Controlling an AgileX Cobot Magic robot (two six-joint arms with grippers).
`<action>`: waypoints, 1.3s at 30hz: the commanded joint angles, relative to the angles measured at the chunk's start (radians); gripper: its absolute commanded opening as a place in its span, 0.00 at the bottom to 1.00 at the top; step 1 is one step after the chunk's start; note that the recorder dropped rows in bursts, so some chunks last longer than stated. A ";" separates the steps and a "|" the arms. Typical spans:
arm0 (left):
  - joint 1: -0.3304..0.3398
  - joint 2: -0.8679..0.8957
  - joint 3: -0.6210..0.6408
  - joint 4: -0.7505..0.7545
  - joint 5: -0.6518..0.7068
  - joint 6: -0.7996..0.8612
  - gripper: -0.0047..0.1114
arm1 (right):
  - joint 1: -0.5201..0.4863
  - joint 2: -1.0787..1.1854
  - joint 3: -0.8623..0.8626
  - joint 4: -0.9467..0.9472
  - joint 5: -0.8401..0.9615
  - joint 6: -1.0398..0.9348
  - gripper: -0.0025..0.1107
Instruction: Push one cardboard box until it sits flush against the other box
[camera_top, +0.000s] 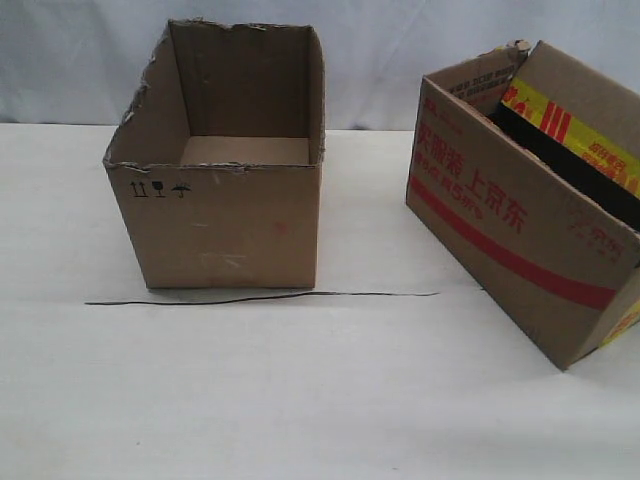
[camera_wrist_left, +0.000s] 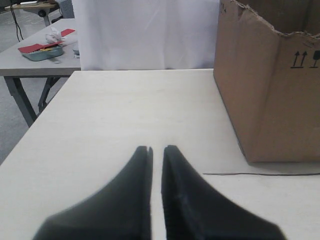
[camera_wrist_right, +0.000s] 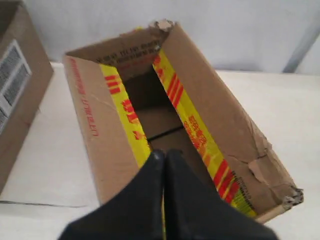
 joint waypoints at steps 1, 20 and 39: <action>-0.008 -0.001 0.002 -0.007 -0.012 -0.004 0.04 | -0.033 0.184 -0.159 -0.163 0.097 0.140 0.02; -0.008 -0.001 0.002 -0.007 -0.012 -0.004 0.04 | -0.556 0.581 -0.183 0.345 -0.087 -0.237 0.02; -0.008 -0.001 0.002 -0.007 -0.012 -0.004 0.04 | -0.552 0.804 -0.185 0.982 0.179 -0.731 0.02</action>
